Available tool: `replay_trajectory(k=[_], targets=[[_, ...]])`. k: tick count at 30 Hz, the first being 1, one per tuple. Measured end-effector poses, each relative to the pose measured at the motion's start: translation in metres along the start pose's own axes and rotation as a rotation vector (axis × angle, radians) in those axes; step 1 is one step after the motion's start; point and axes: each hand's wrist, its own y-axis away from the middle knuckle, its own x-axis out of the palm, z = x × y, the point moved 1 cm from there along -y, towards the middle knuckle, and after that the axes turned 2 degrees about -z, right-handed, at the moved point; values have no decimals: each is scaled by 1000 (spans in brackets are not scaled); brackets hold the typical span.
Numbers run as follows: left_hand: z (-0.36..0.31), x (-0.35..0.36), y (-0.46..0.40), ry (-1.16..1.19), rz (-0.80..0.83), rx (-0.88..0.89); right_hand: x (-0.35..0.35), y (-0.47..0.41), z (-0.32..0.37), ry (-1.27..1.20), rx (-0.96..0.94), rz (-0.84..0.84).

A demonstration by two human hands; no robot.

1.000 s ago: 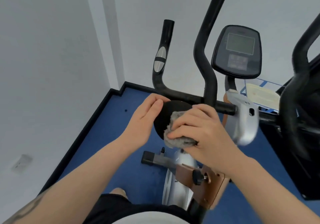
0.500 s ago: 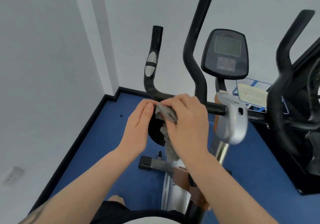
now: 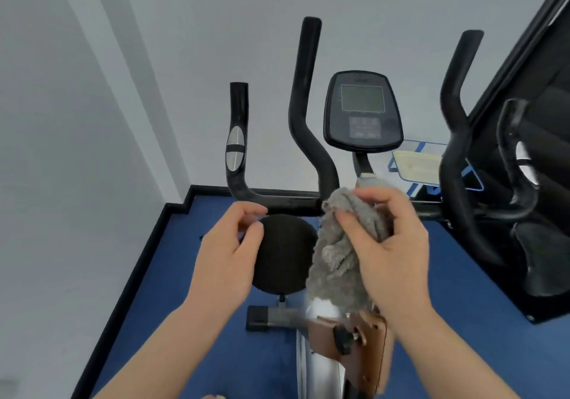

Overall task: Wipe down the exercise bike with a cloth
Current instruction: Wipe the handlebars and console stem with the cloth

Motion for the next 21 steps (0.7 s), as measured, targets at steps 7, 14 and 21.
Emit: replay_trajectory(k=[7,14,21], targets=[[-29,23,-13,-466,38,186,33,8,-32,178,6,38],[-25,25,-7,-645,-30,274,20,21,-53,178,-118,150],[-24,26,-6,-676,-72,316,36,27,-48,244,-67,-33]])
